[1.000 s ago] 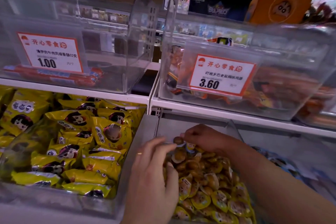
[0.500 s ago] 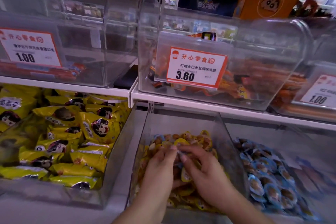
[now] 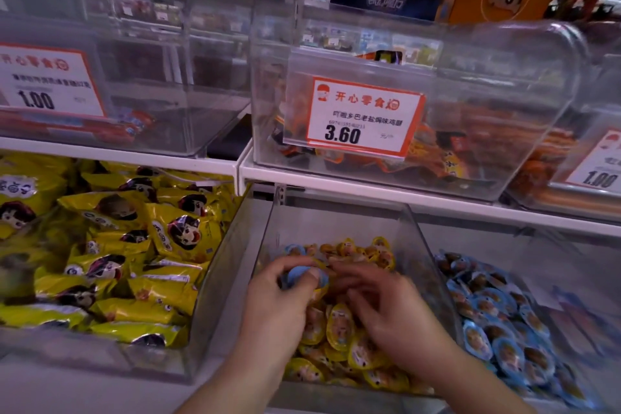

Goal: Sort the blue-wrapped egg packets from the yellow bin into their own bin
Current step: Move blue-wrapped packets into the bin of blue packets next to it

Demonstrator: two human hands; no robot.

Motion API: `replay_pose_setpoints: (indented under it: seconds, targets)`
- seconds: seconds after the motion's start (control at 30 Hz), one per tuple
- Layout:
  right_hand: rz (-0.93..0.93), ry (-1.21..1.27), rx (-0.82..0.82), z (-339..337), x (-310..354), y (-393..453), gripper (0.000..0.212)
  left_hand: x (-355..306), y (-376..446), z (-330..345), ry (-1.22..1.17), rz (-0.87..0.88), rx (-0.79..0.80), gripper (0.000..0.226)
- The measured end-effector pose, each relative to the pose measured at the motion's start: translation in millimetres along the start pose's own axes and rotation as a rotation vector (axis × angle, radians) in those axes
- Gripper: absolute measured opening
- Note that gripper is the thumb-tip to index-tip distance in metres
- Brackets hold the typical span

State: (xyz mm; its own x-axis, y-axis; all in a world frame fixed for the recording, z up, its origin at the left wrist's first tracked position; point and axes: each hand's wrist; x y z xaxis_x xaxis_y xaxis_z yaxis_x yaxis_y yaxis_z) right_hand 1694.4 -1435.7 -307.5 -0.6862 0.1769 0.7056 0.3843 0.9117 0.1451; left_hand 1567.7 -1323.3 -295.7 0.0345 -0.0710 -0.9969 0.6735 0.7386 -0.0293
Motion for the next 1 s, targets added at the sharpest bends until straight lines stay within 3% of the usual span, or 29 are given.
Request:
replay_pose_setpoints:
  seconds: [0.13, 0.2, 0.33, 0.53, 0.73, 0.87, 1.0]
  targets:
    - [0.122, -0.225, -0.058, -24, 0, 12, 0.028, -5, -14, -16, 0.693, 0.558, 0.095, 0.027]
    - [0.150, -0.201, 0.009, -31, 3, 38, 0.023, 0, -16, -23, 1.028, 0.690, 0.247, 0.036]
    - [0.185, -0.192, 0.283, -16, 3, 116, 0.027, 0, -11, -24, 1.338, 0.237, 0.513, 0.034]
    - [0.304, -0.471, 0.586, 40, -33, 184, 0.052, 13, -18, -22, 1.264, 0.025, 0.619, 0.051]
    - [0.355, -0.453, 0.594, 53, -36, 197, 0.043, 14, -19, -26, 1.178, 0.128, 0.568, 0.046]
    - [0.383, -0.406, 0.671, 44, -29, 190, 0.073, 19, -16, -25, 1.115, 0.155, 0.526, 0.043]
    - [0.416, -0.465, 0.738, 53, -20, 189, 0.058, 24, -15, -25, 1.126, 0.160, 0.529, 0.040]
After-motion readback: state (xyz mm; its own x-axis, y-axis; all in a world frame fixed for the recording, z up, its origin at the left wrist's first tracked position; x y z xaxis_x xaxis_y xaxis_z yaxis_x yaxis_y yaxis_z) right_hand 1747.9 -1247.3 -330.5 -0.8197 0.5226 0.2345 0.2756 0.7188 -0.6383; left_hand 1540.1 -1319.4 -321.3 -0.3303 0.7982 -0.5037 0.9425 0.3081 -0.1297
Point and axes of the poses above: each hand's wrist, its own y-axis towards the middle knuckle, its own z-axis out of the palm, x = y × z, and after that the axes turned 11 degrees about x, right-handed
